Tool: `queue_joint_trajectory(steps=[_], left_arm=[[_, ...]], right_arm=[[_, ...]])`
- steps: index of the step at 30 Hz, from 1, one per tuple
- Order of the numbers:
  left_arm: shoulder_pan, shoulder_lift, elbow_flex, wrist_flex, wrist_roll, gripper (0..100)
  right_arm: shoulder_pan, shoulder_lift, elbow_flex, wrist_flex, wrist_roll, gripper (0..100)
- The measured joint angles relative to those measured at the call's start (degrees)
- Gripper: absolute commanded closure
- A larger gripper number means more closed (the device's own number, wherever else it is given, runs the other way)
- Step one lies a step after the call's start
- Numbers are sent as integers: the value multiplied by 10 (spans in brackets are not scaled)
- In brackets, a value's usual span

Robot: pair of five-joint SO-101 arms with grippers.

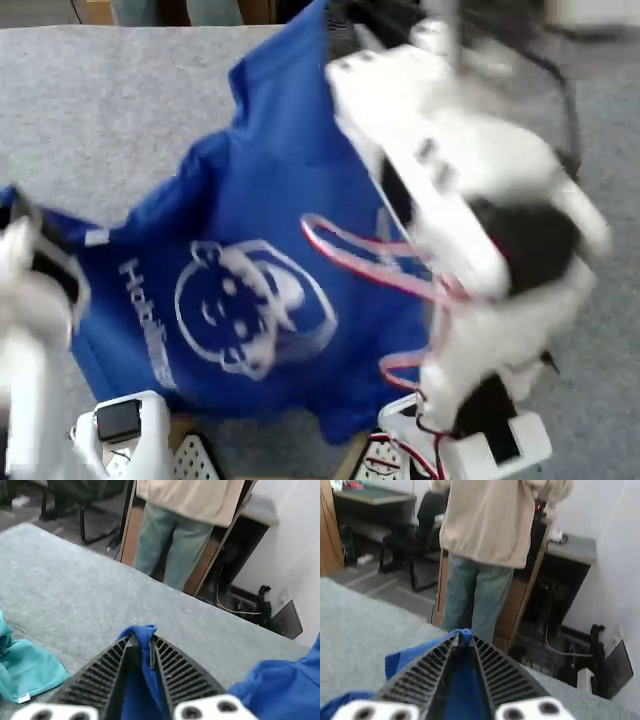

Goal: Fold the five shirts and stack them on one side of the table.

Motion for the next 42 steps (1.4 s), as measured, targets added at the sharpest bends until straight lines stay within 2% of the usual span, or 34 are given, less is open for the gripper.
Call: queue_joint_trajectory(steps=[5,9,11,13,16,18,21,25,32,35,40,42], left_arm=[[-1,77,274,-340,0,970],[-7,183,301,-582,0,970],[-15,254,272,-650,0,970],[-20,331,218,-672,0,970],[-33,443,128,-684,0,971],[-40,503,75,-680,0,971],[-46,556,10,-629,0,971],[-46,573,-25,-539,0,971],[-46,574,-29,-410,0,971],[-41,574,-29,-316,-2,971],[-35,578,-29,-141,-54,971],[-40,578,-29,-95,-66,971]], right_arm=[[2,69,135,-140,18,985],[26,145,198,-310,18,985],[40,185,200,-393,18,985],[51,222,200,-457,18,985],[53,273,178,-486,18,985],[53,301,156,-491,18,985],[53,324,127,-491,18,985],[53,330,102,-417,18,985],[54,331,27,-168,23,985],[55,331,-6,-39,53,985],[41,330,-26,175,118,985],[39,330,-26,225,119,985]])
